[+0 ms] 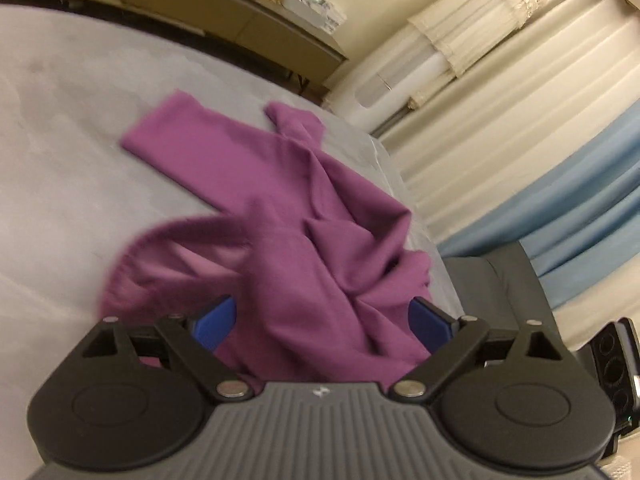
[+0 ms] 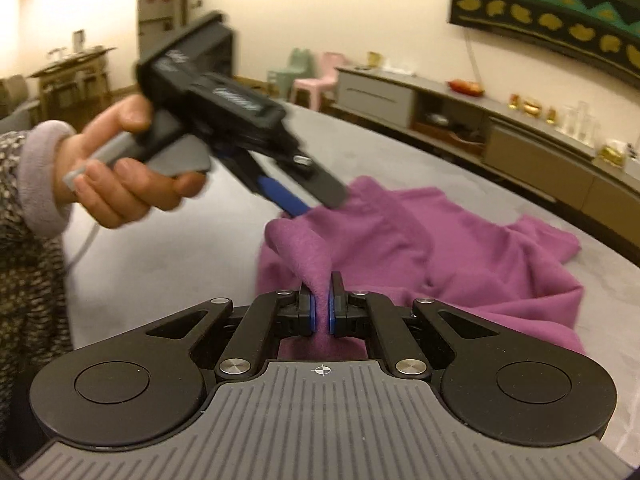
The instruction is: Fold clothes
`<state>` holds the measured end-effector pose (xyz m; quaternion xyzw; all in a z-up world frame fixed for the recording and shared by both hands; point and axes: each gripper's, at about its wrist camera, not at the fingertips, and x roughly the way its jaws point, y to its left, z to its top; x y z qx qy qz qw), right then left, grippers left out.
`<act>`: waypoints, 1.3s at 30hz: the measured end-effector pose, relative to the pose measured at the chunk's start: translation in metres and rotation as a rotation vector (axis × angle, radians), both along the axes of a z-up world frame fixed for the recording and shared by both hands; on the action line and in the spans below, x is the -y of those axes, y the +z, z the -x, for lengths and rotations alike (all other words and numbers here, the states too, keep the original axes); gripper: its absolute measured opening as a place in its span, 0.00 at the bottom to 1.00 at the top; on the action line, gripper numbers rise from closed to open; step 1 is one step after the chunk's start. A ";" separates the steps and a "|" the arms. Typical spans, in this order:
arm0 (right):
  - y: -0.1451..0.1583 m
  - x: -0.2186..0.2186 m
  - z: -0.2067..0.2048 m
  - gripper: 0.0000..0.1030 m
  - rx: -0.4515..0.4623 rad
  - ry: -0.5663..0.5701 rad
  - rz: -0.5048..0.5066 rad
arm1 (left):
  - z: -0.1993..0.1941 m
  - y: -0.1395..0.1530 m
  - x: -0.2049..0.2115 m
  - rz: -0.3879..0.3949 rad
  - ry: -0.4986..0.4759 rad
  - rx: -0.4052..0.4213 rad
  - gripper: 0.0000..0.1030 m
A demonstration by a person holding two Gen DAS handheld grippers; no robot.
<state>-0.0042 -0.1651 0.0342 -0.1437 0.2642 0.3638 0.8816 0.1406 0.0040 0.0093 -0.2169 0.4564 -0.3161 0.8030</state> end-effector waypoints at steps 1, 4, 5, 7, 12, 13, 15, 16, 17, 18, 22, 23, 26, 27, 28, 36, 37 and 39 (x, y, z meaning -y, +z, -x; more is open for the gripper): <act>-0.001 -0.002 0.001 0.03 -0.003 0.009 0.005 | 0.001 -0.002 0.007 -0.022 0.003 0.005 0.35; -0.004 -0.004 0.003 0.08 -0.007 0.007 0.023 | 0.003 0.006 0.007 -0.070 0.088 0.028 0.03; 0.000 0.001 -0.001 0.25 -0.005 -0.015 -0.003 | 0.005 0.023 -0.010 -0.032 0.163 0.083 0.03; 0.011 0.012 -0.012 0.47 -0.001 -0.066 -0.087 | 0.021 0.068 -0.070 0.062 0.376 0.206 0.03; 0.033 0.052 -0.044 0.74 -0.045 -0.227 -0.364 | 0.089 0.093 -0.230 0.084 0.968 0.320 0.03; 0.032 0.058 -0.053 0.75 -0.064 -0.287 -0.390 | 0.098 0.086 -0.251 0.065 1.038 0.300 0.03; 0.021 0.066 -0.075 0.75 -0.145 -0.448 -0.412 | 0.104 0.070 -0.275 0.051 1.079 0.238 0.03; 0.011 0.068 -0.087 0.75 -0.202 -0.533 -0.413 | 0.104 0.069 -0.275 0.042 1.069 0.235 0.03; 0.000 0.070 -0.099 0.73 -0.262 -0.617 -0.412 | 0.104 0.068 -0.276 0.033 1.060 0.231 0.03; -0.010 0.072 -0.110 0.71 -0.325 -0.688 -0.418 | 0.104 0.066 -0.277 0.024 1.050 0.228 0.03; -0.040 0.069 -0.138 0.71 -0.466 -0.777 -0.558 | 0.104 0.065 -0.276 0.008 1.003 0.233 0.03; -0.044 0.065 -0.145 0.71 -0.482 -0.780 -0.592 | 0.104 0.066 -0.275 0.015 0.991 0.241 0.03; -0.054 0.044 -0.163 0.74 -0.492 -0.764 -0.639 | 0.102 0.067 -0.267 0.008 0.974 0.265 0.03; -0.058 0.036 -0.169 0.76 -0.484 -0.765 -0.639 | 0.103 0.068 -0.268 0.007 0.972 0.274 0.03; -0.062 0.028 -0.174 0.76 -0.472 -0.779 -0.626 | 0.105 0.069 -0.269 0.009 0.969 0.285 0.03; -0.067 0.018 -0.188 0.01 -0.276 -0.873 -0.656 | 0.108 0.076 -0.273 0.014 0.955 0.405 0.03; -0.041 0.021 -0.178 0.01 -0.171 -0.864 -0.687 | 0.115 0.080 -0.276 0.025 0.996 0.435 0.03; 0.024 0.018 -0.155 0.01 0.073 -0.783 -0.685 | 0.127 0.086 -0.280 0.043 1.084 0.480 0.03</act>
